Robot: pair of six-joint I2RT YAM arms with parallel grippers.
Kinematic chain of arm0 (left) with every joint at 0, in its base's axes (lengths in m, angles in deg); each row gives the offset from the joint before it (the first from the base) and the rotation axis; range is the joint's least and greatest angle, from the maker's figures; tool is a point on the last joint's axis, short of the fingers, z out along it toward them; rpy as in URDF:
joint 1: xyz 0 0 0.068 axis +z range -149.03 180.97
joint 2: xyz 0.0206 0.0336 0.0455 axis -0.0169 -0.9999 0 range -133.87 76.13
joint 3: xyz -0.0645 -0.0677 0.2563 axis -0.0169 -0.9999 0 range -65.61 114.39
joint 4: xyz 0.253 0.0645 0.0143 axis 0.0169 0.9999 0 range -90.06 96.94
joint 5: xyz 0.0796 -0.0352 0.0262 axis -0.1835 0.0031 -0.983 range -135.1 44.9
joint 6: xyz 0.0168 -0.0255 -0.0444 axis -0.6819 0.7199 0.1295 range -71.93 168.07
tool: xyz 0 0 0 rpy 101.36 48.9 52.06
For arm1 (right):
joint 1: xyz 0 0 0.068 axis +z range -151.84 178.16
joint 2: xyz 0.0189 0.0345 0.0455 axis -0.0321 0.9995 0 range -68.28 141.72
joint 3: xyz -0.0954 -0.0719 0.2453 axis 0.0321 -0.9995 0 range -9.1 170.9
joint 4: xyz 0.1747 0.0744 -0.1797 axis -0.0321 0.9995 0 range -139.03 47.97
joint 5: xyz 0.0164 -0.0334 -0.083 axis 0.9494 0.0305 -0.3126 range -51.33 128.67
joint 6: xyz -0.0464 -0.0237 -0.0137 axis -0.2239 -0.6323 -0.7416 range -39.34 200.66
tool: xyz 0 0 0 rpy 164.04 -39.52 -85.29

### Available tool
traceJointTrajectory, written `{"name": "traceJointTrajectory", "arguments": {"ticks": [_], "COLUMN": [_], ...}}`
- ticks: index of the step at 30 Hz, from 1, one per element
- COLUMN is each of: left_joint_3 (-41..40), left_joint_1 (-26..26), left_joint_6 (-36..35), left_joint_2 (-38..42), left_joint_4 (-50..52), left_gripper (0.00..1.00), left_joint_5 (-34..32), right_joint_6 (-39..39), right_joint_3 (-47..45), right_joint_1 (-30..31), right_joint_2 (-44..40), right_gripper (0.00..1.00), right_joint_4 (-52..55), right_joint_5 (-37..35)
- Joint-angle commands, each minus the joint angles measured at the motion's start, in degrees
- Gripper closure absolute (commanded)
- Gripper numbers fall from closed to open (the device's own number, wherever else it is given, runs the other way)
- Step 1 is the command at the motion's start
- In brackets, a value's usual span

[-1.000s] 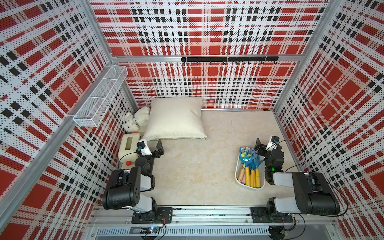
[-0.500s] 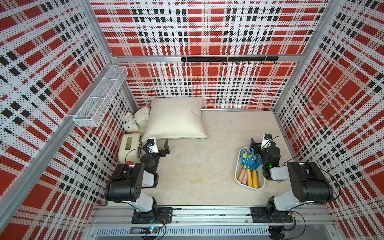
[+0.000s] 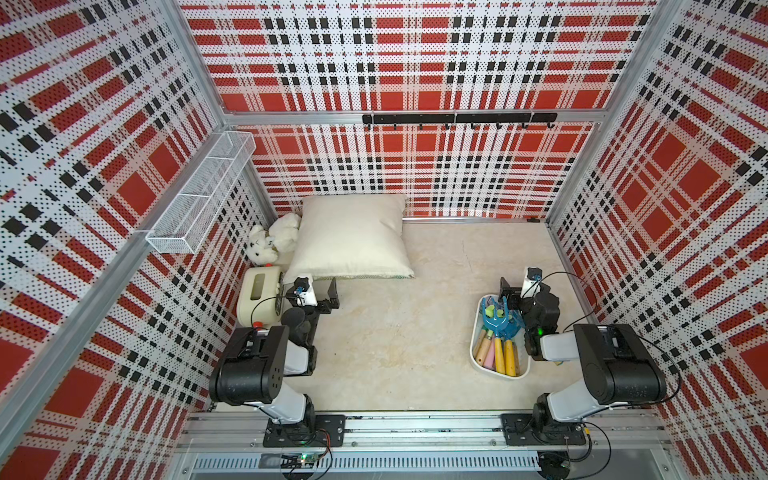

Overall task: Put the rake into the storage box
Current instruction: Reset both arms

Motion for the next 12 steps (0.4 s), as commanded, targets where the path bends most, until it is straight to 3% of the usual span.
{"name": "traceJointTrajectory", "arguments": {"ticks": [1,12], "left_joint_3": [1.1,1.1], "left_joint_1": [-0.3,-0.3], "left_joint_6": [-0.8,-0.8], "left_joint_2": [-0.1,-0.1], "left_joint_4": [0.2,0.2], "left_gripper": [0.01,0.01], "left_joint_5": [-0.5,-0.5], "right_joint_6": [-0.5,-0.6], "right_joint_3": [0.9,0.9], "right_joint_1": [0.6,0.7], "right_joint_2": [0.2,0.1], "right_gripper": [0.0,0.0], "right_joint_4": [0.0,0.0], "right_joint_5": [-0.6,-0.8]}}
